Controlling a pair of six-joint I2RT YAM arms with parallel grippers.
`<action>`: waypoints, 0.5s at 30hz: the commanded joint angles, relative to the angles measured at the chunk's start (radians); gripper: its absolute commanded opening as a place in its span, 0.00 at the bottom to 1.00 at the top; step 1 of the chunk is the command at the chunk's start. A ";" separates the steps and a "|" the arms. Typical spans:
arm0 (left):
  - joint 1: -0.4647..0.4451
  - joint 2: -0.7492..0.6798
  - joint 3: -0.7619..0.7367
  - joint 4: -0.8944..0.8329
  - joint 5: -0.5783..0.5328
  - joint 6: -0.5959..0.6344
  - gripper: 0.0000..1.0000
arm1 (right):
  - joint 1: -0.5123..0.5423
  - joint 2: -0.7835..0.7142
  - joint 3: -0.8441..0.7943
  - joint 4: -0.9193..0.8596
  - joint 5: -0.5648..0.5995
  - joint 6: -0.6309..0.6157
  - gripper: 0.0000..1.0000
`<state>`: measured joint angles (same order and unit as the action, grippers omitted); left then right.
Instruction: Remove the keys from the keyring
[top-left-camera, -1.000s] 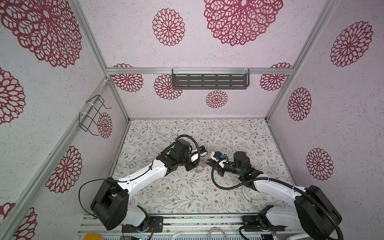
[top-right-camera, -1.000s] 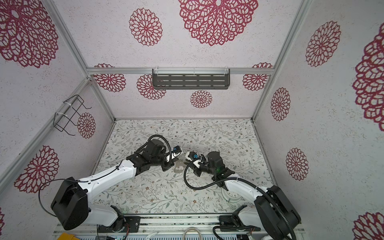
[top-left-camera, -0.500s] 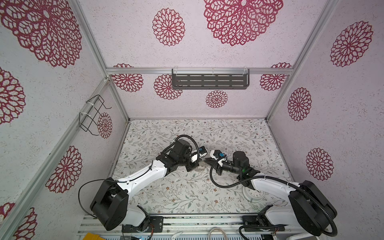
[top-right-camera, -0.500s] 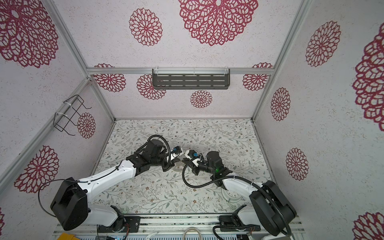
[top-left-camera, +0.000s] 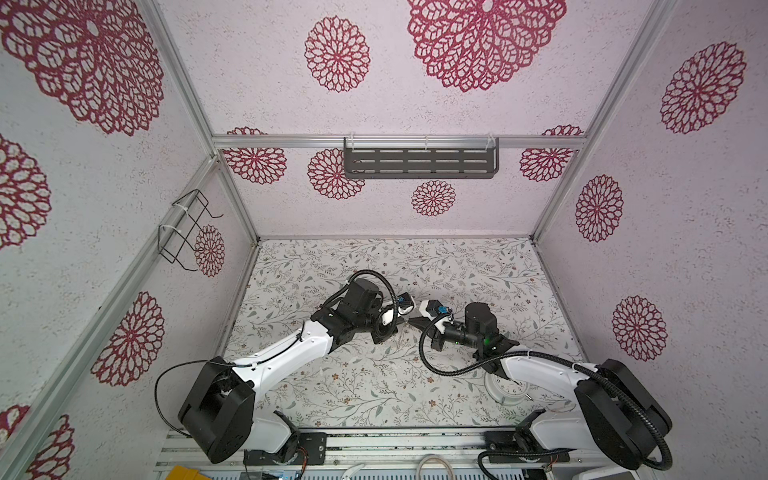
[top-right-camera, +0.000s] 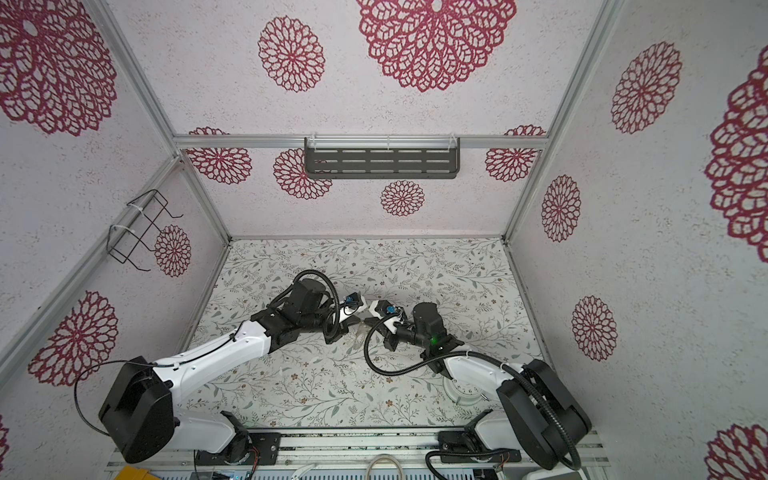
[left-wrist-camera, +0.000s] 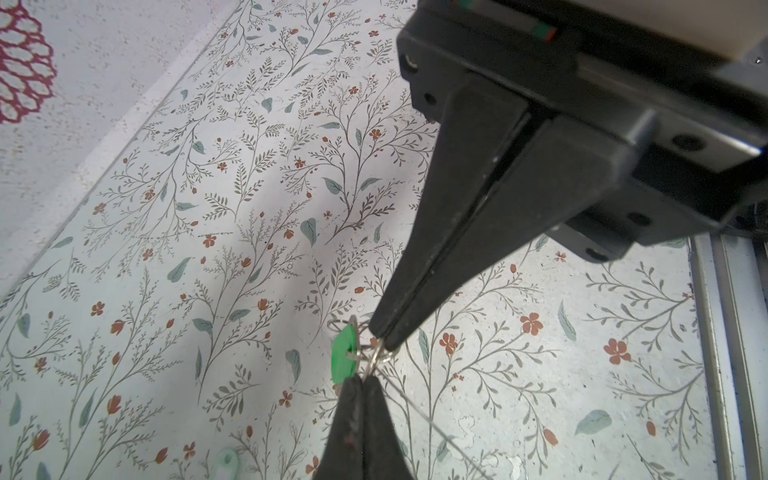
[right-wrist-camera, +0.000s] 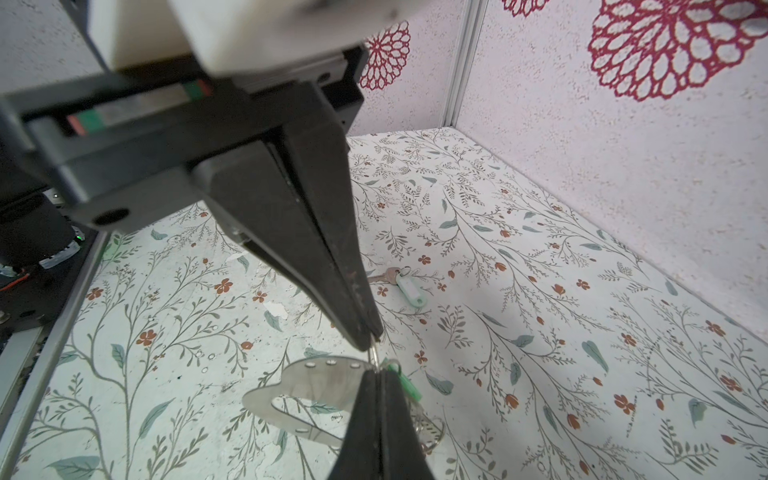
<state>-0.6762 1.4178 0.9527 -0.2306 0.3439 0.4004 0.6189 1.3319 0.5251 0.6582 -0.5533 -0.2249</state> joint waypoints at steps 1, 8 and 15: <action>-0.002 -0.040 -0.002 0.033 0.073 0.005 0.00 | 0.005 -0.020 0.019 0.013 -0.038 0.010 0.00; 0.078 -0.118 -0.048 0.085 0.141 -0.048 0.27 | -0.011 -0.061 0.010 0.065 -0.074 0.059 0.00; 0.149 -0.216 -0.101 0.145 0.263 -0.097 0.27 | -0.035 -0.081 0.021 0.125 -0.190 0.122 0.00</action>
<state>-0.5259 1.2201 0.8646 -0.1280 0.5190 0.3283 0.5922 1.2842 0.5251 0.7044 -0.6601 -0.1528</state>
